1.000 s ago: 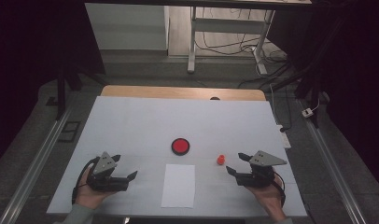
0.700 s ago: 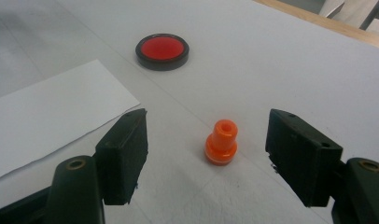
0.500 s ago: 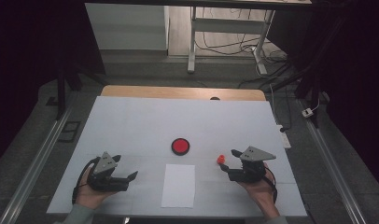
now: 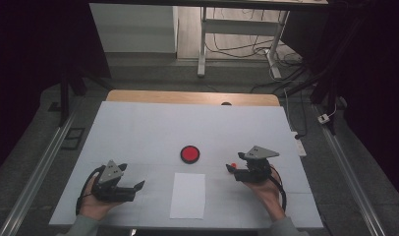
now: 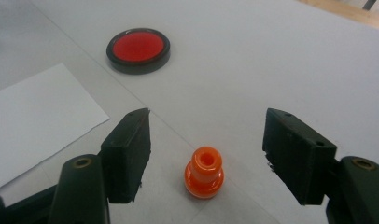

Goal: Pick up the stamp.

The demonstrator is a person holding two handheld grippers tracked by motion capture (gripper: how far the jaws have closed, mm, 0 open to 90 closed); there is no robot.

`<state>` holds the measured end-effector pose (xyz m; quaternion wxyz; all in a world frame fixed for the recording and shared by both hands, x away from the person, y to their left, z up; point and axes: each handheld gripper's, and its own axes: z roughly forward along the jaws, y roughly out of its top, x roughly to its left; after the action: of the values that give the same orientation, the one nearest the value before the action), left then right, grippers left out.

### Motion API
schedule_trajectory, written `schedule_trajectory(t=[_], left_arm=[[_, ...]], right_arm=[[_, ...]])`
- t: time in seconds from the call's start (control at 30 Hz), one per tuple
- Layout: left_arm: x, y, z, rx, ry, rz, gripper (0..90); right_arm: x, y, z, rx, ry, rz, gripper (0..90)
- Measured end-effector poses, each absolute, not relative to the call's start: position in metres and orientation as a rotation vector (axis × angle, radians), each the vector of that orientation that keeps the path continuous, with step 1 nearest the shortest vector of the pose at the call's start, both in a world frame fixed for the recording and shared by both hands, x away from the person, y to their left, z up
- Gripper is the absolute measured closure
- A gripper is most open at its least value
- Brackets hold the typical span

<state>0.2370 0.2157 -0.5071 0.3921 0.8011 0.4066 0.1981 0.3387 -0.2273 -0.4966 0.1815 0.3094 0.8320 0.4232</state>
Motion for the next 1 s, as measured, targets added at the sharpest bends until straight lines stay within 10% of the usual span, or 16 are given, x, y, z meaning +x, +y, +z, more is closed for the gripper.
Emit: schedule_trajectory(t=[1.0], left_arm=[[0.237, 0.217, -0.507, 2.035, 1.029, 0.512, 14.0]], right_arm=[[0.343, -0.226, -0.516, 0.891, 2.374, 1.102, 70.6]])
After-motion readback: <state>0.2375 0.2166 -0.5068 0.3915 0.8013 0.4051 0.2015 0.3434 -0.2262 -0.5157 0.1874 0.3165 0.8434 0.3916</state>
